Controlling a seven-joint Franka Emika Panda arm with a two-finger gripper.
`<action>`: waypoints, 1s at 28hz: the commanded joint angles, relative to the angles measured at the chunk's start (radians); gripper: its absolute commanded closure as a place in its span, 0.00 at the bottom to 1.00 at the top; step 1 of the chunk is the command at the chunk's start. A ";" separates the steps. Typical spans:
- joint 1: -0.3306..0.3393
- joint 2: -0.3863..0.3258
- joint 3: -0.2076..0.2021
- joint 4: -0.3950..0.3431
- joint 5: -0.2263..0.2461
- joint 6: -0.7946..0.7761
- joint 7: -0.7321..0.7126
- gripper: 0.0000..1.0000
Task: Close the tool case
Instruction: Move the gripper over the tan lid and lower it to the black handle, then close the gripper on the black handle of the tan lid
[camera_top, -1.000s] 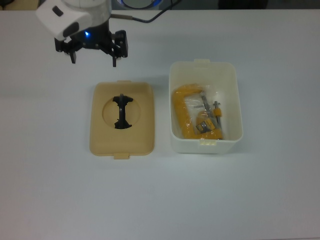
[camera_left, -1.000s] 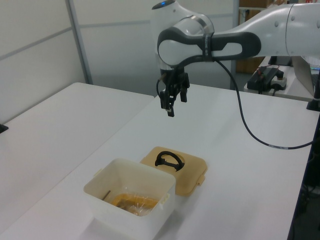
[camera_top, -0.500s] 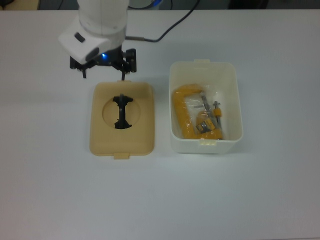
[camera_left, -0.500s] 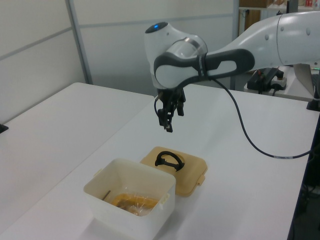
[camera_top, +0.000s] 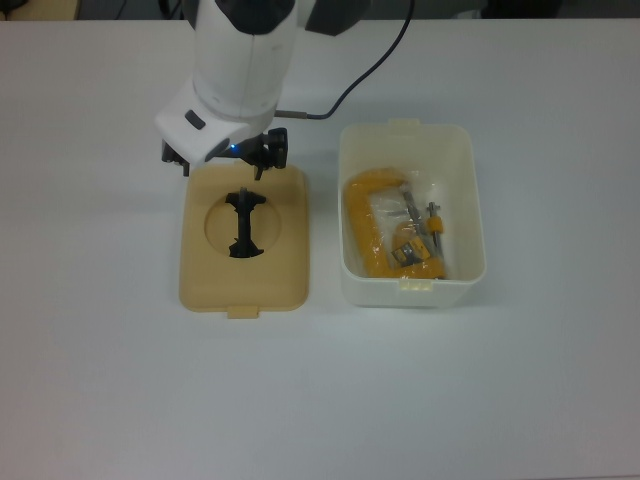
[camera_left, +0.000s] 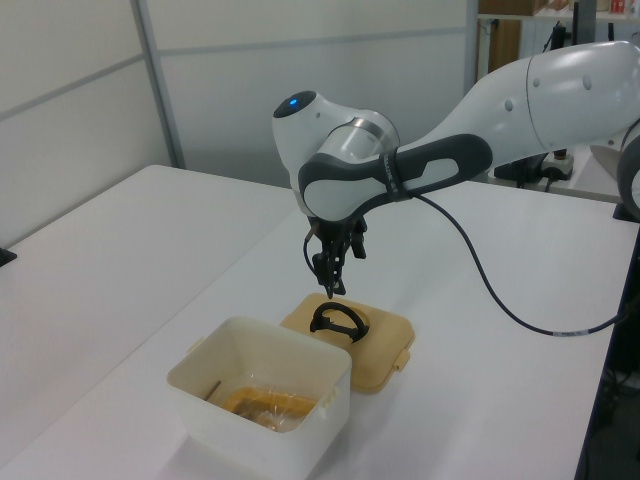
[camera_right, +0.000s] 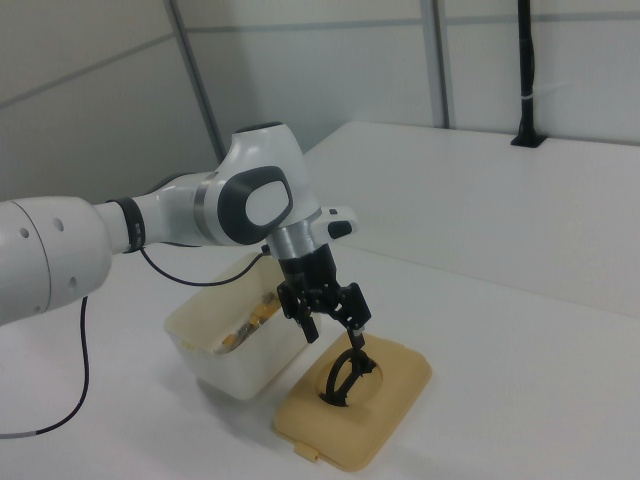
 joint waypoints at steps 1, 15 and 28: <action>-0.005 0.009 0.025 -0.023 -0.037 0.043 0.029 0.00; -0.040 0.068 0.042 -0.062 -0.024 0.145 0.019 0.00; -0.062 0.085 0.097 -0.054 -0.024 0.145 0.035 0.51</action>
